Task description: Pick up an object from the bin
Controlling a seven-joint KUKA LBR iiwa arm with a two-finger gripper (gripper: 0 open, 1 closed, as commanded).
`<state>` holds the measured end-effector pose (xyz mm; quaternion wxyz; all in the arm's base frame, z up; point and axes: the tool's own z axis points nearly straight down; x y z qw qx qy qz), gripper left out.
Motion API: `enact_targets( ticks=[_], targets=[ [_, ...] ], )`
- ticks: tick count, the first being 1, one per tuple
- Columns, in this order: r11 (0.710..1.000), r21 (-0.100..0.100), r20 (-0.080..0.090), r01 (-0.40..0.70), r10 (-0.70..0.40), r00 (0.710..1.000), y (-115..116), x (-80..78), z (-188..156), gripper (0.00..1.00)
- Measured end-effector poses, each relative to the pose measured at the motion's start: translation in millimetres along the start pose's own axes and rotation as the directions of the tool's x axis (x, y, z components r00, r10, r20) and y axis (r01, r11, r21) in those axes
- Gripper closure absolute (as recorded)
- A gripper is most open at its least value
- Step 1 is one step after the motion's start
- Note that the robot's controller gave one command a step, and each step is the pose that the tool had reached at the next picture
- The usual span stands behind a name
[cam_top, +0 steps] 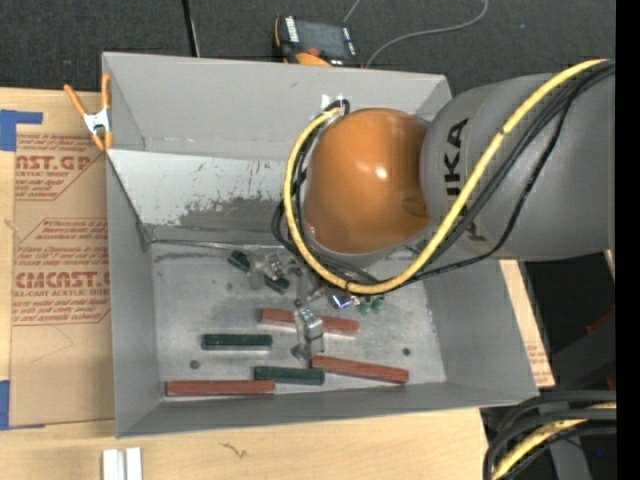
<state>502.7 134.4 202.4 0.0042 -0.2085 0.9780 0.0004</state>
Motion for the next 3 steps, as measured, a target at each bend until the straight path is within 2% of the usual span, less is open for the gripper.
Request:
enact_targets(
  ticks=[1,2,3],
  targets=[
    [0.977,-0.005,-0.012,0.213,-0.213,0.977,22,-31.8,136,0.00],
    [0.977,-0.005,-0.007,0.211,-0.211,0.977,22,-33.0,132,1.00],
    [0.980,0.001,0.003,0.197,-0.197,0.980,29,-16.5,-87,1.00]
  ],
)
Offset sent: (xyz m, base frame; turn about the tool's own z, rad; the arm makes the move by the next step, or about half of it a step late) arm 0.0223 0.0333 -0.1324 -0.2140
